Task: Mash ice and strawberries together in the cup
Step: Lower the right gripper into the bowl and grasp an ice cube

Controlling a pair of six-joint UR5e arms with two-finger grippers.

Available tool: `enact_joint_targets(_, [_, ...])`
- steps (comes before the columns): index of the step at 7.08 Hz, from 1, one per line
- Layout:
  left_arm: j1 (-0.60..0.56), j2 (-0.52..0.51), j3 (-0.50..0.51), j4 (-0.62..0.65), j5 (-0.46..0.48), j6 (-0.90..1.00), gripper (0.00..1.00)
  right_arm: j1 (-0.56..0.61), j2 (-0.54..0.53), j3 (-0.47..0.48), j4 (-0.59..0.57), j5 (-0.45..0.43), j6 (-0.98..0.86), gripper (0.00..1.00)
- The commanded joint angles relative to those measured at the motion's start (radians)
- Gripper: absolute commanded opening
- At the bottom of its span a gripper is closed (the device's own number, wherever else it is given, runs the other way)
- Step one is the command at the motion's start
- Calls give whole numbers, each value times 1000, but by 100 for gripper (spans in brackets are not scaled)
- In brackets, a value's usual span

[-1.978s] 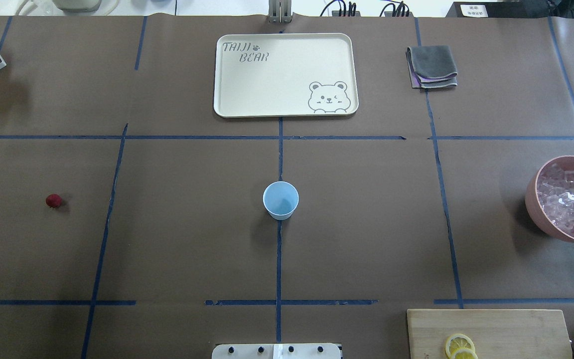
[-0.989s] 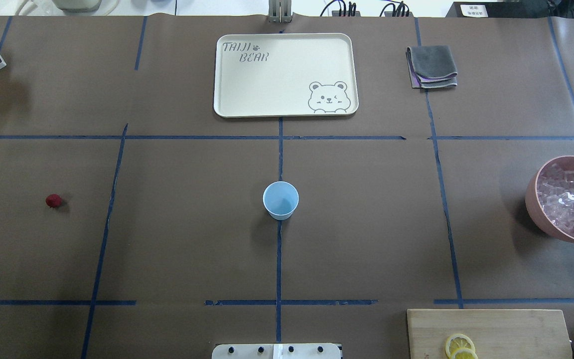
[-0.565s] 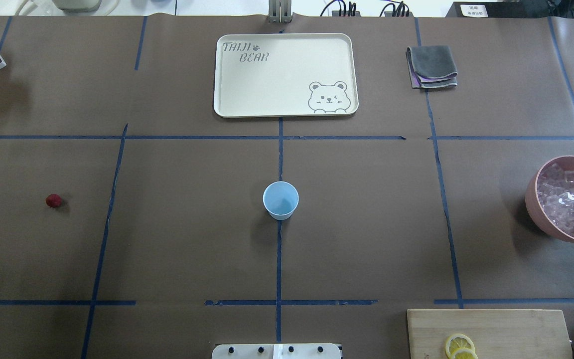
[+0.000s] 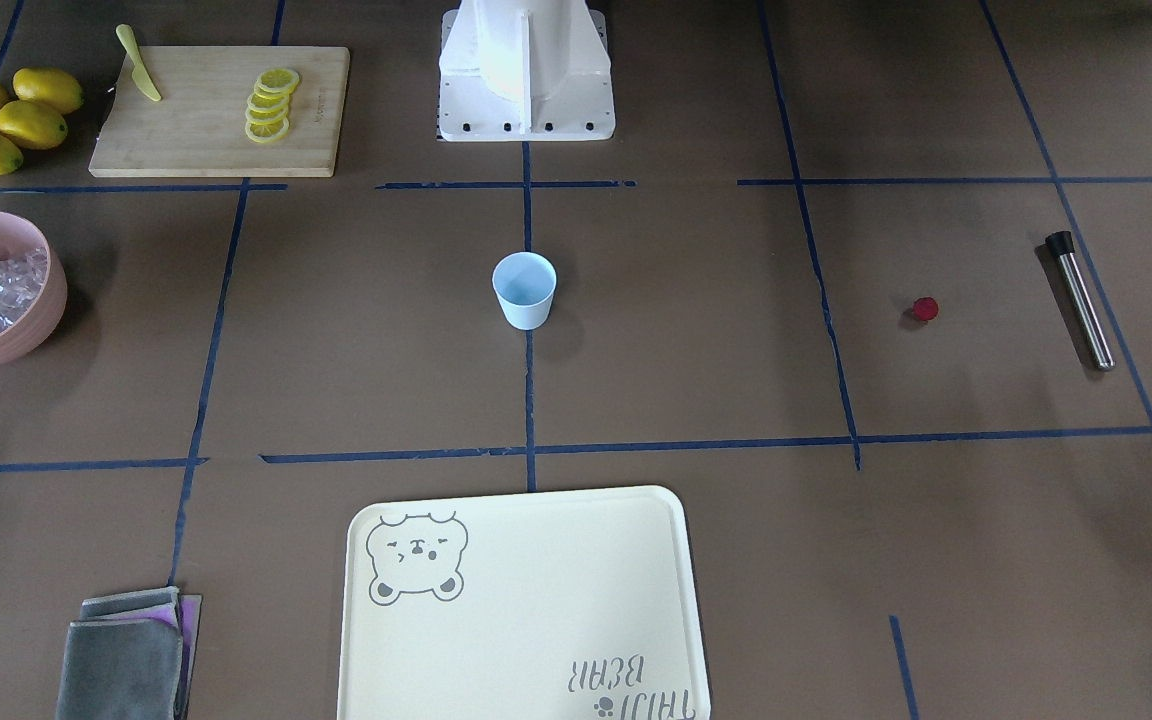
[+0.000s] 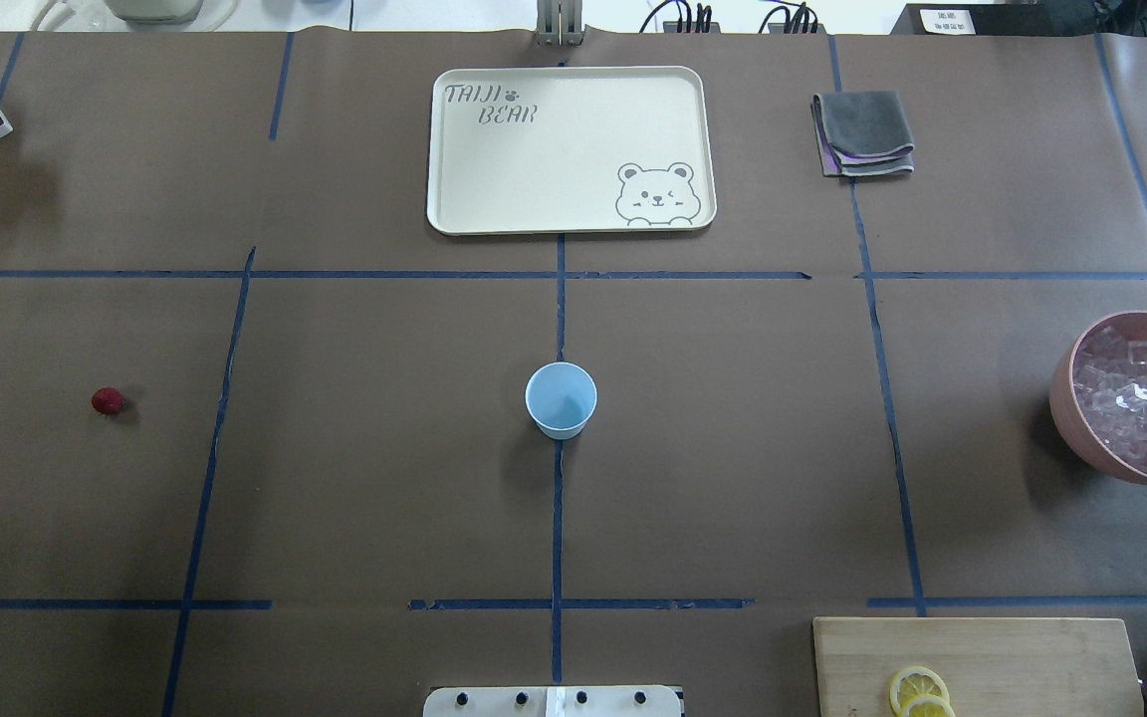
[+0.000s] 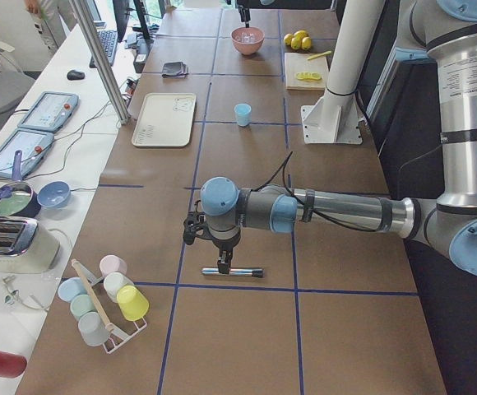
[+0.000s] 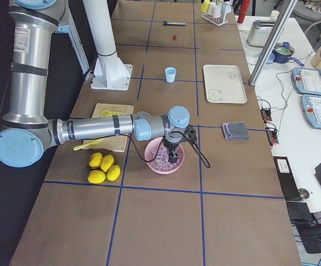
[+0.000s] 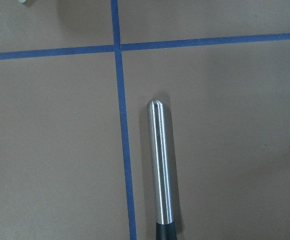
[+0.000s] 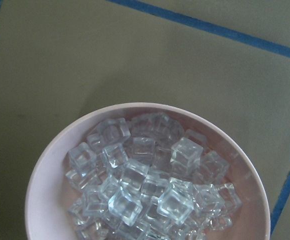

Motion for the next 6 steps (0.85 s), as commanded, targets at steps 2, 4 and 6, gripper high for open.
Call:
enact_joint_targets(2, [0, 0, -3, 0, -1, -1, 100, -74, -75, -6, 183, -45, 180, 99])
enact_joint_targets(4, [0, 0, -4, 0, -1, -1, 100, -91, -83, -19, 188, -45, 221, 98])
enact_joint_targets(6, [0, 0, -6, 0, -1, -1, 100, -118, -80, -19, 190, -43, 265, 97])
